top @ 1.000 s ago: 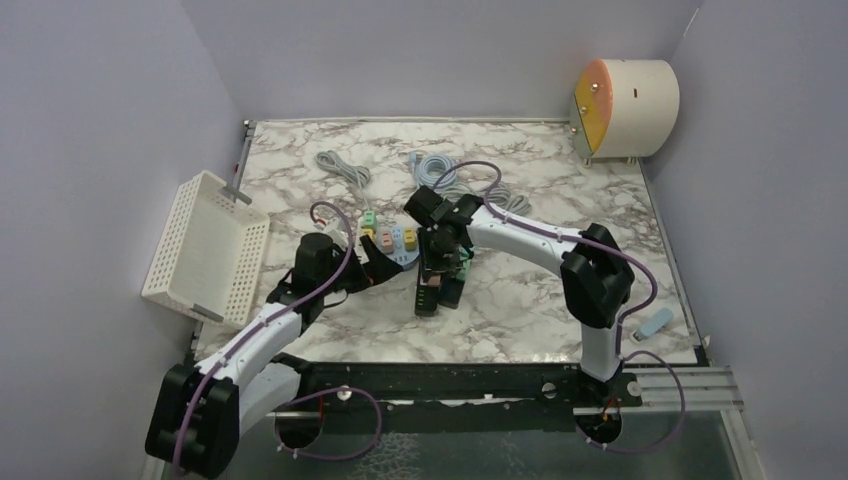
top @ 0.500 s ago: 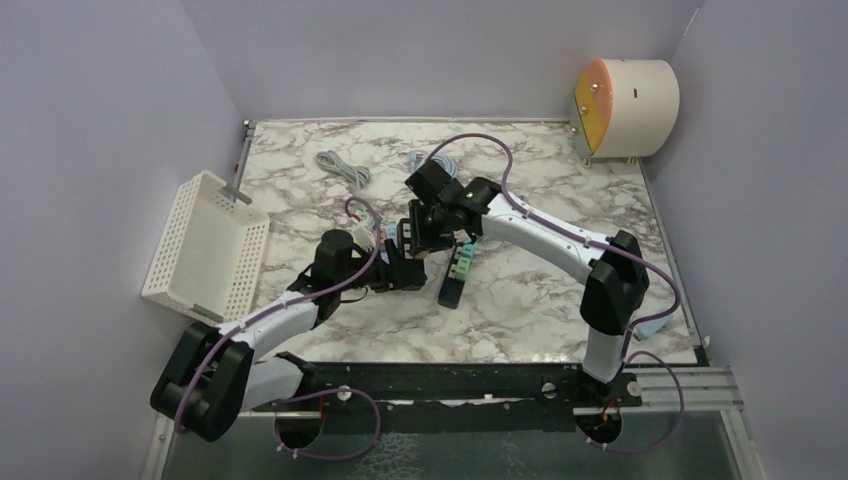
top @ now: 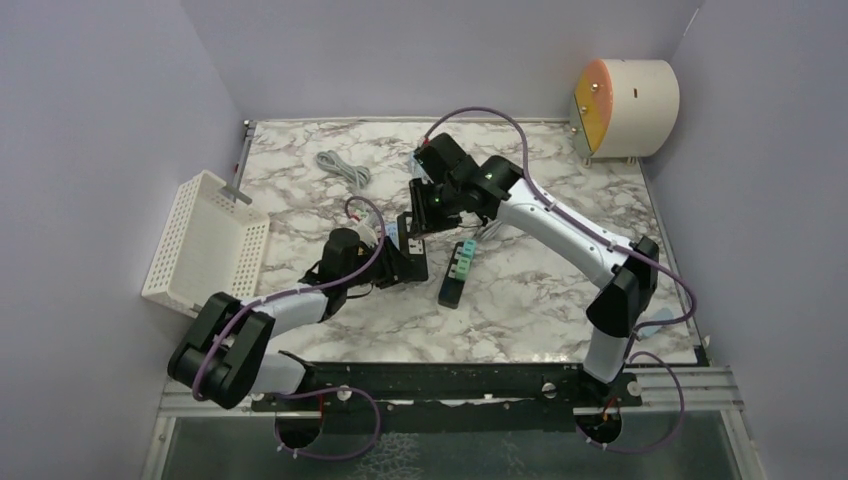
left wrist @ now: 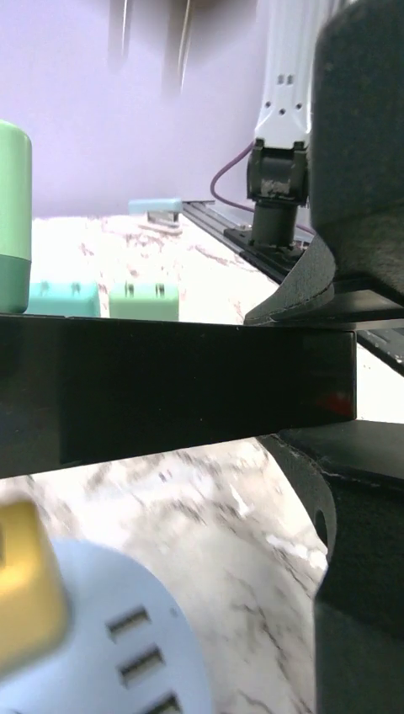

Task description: Pull the plug off the socket

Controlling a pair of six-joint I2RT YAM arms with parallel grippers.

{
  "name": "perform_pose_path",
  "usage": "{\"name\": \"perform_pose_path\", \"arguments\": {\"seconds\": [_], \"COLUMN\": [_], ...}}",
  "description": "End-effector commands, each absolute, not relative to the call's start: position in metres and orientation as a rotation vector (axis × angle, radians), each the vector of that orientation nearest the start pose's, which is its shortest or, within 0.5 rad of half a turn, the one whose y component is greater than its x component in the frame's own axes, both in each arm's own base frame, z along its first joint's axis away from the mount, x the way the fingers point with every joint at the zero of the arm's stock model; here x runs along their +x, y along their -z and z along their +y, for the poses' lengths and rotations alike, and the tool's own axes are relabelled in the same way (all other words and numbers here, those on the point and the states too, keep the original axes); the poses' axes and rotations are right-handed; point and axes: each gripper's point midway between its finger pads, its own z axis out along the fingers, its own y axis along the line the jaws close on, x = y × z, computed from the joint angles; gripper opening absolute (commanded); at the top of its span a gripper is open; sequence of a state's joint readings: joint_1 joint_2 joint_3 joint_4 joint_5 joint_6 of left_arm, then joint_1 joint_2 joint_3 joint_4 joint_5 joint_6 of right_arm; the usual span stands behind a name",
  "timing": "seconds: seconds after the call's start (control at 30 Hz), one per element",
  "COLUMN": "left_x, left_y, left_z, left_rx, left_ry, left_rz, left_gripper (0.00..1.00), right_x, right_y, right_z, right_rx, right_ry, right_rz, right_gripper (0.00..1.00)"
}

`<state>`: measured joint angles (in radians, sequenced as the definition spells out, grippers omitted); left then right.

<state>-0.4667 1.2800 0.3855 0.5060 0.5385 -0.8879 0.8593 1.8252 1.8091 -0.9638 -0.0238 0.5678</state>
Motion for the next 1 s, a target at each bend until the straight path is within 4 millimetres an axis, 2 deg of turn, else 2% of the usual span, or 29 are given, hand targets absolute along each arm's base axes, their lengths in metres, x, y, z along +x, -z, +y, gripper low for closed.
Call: {"name": "perform_pose_path", "arguments": {"seconds": [0.0, 0.13, 0.2, 0.23, 0.3, 0.37, 0.4, 0.5, 0.67, 0.8, 0.97], "left_x": [0.248, 0.262, 0.268, 0.27, 0.273, 0.274, 0.275, 0.276, 0.276, 0.274, 0.273], "left_y": [-0.08, -0.084, -0.093, -0.098, -0.105, -0.111, -0.112, -0.118, -0.129, -0.141, -0.147], "left_z": [-0.25, -0.253, -0.258, -0.26, -0.266, -0.27, -0.272, -0.276, -0.281, -0.285, -0.286], "left_rx": [-0.231, -0.24, -0.196, -0.173, -0.128, -0.085, -0.066, -0.022, 0.051, 0.12, 0.151], "left_ry": [1.307, 1.289, 1.298, 1.308, 1.332, 1.352, 1.359, 1.374, 1.403, 1.429, 1.44], "left_rz": [2.295, 2.28, 2.254, 2.243, 2.229, 2.219, 2.216, 2.203, 2.174, 2.14, 2.122], "left_gripper": [0.0, 0.0, 0.0, 0.0, 0.0, 0.0, 0.0, 0.0, 0.0, 0.0, 0.0], "right_x": [0.253, 0.247, 0.252, 0.257, 0.277, 0.301, 0.31, 0.33, 0.343, 0.346, 0.367], "right_y": [-0.267, -0.273, -0.266, -0.261, -0.25, -0.241, -0.233, -0.207, -0.148, -0.097, -0.052], "right_z": [0.353, 0.341, 0.322, 0.309, 0.27, 0.22, 0.202, 0.157, 0.126, 0.122, 0.104], "right_rx": [-0.534, -0.514, -0.461, -0.421, -0.312, -0.179, -0.147, -0.034, 0.124, 0.154, 0.215], "right_ry": [-0.658, -0.672, -0.691, -0.717, -0.795, -0.834, -0.835, -0.784, -0.888, -1.027, -0.879], "right_rz": [2.464, 2.418, 2.43, 2.444, 2.454, 2.443, 2.444, 2.484, 2.518, 2.599, 2.62], "right_gripper": [0.01, 0.01, 0.01, 0.01, 0.01, 0.01, 0.01, 0.01, 0.02, 0.05, 0.18]}}
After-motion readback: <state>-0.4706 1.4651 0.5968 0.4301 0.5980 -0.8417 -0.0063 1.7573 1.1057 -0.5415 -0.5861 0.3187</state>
